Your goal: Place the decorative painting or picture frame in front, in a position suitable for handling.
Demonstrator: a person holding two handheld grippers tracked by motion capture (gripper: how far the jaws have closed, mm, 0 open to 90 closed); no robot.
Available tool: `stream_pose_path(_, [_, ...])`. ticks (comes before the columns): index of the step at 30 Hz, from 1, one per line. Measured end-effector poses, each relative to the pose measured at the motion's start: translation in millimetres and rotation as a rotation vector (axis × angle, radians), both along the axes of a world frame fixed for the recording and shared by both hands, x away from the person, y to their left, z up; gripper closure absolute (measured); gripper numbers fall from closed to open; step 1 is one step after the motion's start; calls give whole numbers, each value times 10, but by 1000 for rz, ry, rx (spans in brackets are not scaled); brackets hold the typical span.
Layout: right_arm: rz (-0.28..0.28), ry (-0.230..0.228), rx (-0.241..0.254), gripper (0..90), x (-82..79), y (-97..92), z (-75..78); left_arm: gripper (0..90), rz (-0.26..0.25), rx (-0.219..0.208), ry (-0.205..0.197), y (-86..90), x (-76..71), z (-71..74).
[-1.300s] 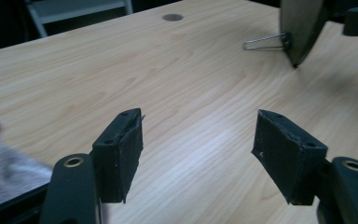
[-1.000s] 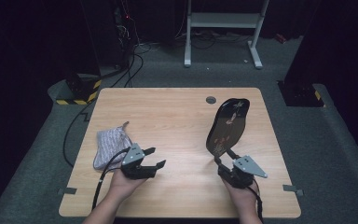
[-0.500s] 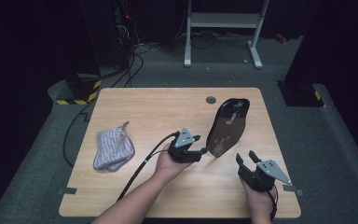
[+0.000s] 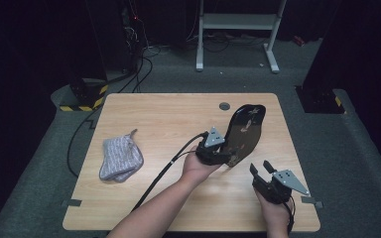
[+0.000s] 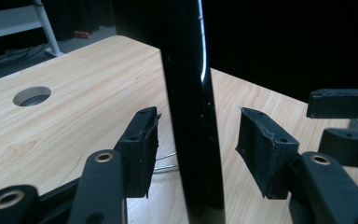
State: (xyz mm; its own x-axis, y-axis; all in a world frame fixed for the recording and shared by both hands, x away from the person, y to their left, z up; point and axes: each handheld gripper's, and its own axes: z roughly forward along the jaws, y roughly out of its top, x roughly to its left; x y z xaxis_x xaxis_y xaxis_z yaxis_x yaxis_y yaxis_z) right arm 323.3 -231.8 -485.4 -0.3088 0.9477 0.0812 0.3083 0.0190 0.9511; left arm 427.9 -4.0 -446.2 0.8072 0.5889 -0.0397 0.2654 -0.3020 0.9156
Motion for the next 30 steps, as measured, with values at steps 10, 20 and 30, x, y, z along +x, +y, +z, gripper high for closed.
stream_pose_path(10, [7, 5, -2, 455, 2, 23, -12, 500, 8, 13, 4, -21, 22, -9])
stream_pose_path(20, [12, 6, -6, 455, 5, 36, -16, 712, 25, -3, -8, -46, 26, -25])
stream_pose_path(30, [15, 8, -4, 455, 2, 38, -16, 803, 19, -79, 32, -26, 64, -52])
